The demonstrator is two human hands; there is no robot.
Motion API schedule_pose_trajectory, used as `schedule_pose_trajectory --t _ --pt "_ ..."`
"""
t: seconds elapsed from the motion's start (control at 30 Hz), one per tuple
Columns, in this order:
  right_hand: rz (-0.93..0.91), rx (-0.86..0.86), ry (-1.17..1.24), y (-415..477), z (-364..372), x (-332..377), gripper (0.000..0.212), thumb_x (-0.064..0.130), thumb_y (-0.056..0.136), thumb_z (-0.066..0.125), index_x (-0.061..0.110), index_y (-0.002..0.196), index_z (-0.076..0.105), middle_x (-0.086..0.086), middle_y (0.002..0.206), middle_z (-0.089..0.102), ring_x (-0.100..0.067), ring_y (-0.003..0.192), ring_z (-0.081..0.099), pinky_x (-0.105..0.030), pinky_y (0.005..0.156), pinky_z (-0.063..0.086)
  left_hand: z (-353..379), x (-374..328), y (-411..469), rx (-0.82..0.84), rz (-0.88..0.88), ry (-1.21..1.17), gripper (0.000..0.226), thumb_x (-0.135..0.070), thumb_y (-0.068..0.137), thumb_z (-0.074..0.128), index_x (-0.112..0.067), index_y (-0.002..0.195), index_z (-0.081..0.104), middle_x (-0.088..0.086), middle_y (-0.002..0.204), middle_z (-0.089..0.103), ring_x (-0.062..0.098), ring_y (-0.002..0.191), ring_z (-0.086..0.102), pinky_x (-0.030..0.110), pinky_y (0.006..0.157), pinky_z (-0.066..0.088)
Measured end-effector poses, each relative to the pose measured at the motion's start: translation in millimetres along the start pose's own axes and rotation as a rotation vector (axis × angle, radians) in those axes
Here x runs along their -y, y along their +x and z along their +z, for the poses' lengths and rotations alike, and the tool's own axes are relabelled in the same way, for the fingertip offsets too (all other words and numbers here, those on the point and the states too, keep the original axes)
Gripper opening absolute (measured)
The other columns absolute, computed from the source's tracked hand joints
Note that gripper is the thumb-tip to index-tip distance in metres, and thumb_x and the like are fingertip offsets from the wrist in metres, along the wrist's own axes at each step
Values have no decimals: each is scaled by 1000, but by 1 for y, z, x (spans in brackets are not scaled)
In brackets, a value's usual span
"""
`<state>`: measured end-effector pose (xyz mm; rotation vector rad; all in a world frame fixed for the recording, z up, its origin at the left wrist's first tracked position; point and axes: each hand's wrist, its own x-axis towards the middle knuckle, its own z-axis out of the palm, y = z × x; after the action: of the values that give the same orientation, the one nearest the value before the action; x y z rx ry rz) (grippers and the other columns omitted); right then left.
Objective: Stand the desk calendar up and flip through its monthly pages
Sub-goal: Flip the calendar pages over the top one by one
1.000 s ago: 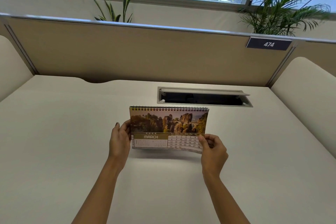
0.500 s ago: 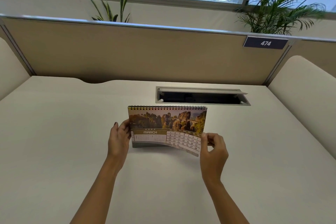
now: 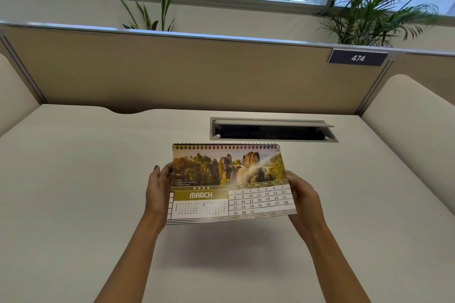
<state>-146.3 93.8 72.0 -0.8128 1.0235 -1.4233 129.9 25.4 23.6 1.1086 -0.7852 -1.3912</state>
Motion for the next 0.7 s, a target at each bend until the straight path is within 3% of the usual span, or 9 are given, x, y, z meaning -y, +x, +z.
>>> schedule_pose_trajectory --t 0.1,0.17,0.2,0.27,0.33,0.43,0.57,0.63,0.7 --pt "-176 41 -167 2 8 8 34 14 98 37 7 92 69 -15 84 71 -26 77 68 -31 64 57 -1 1 0 -5 23 17 37 -28 104 26 -39 90 58 -15 63 73 9 56 70 19 49 54" --pt "-309 29 -187 5 14 12 22 17 94 48 11 95 70 -5 89 75 -22 84 71 -28 70 58 0 -2 -2 -27 58 63 41 -22 104 30 -33 102 69 -2 86 77 12 76 70 25 76 57" --pt "-349 24 -171 8 18 13 20 21 91 53 12 98 69 -4 93 75 -23 89 71 -30 74 58 0 -3 -3 -35 89 80 36 -17 103 33 -26 111 67 6 102 74 17 91 67 34 92 51" --pt "-372 -11 -126 15 24 15 18 22 88 59 20 101 71 0 98 75 -21 98 69 -28 78 57 0 -4 -2 -46 91 60 31 -16 103 36 -18 127 56 10 123 64 26 115 57 45 105 41" --pt "-409 -38 -166 21 28 16 23 20 87 59 20 109 68 5 103 74 -17 105 66 -26 82 56 -1 -4 1 -20 47 6 36 -23 104 33 -15 135 48 11 133 58 26 123 53 46 107 39" --pt "-487 -89 -417 29 32 15 29 14 91 58 15 120 62 2 119 68 -16 114 61 -28 88 56 1 -5 1 49 -22 -8 53 -39 102 16 -12 130 52 10 132 58 22 116 54 38 101 40" --pt "-650 -166 -799 36 38 12 32 12 88 62 20 119 59 8 123 58 -1 114 52 -6 89 45 2 -5 3 62 -43 -2 52 -42 101 13 -16 129 49 5 132 57 22 118 53 38 103 39" --pt "-701 -161 -910 39 41 12 33 8 85 66 18 116 61 12 117 55 2 113 48 -16 96 42 2 -4 4 73 -47 -14 54 -42 101 12 -13 132 47 6 132 57 23 120 52 38 103 39" --pt "-719 -177 -1020 42 42 10 33 7 82 69 17 113 63 14 113 56 -6 113 48 -34 100 41 1 -4 4 77 -41 -25 56 -41 101 12 -11 134 46 7 132 57 23 120 52 37 101 40"
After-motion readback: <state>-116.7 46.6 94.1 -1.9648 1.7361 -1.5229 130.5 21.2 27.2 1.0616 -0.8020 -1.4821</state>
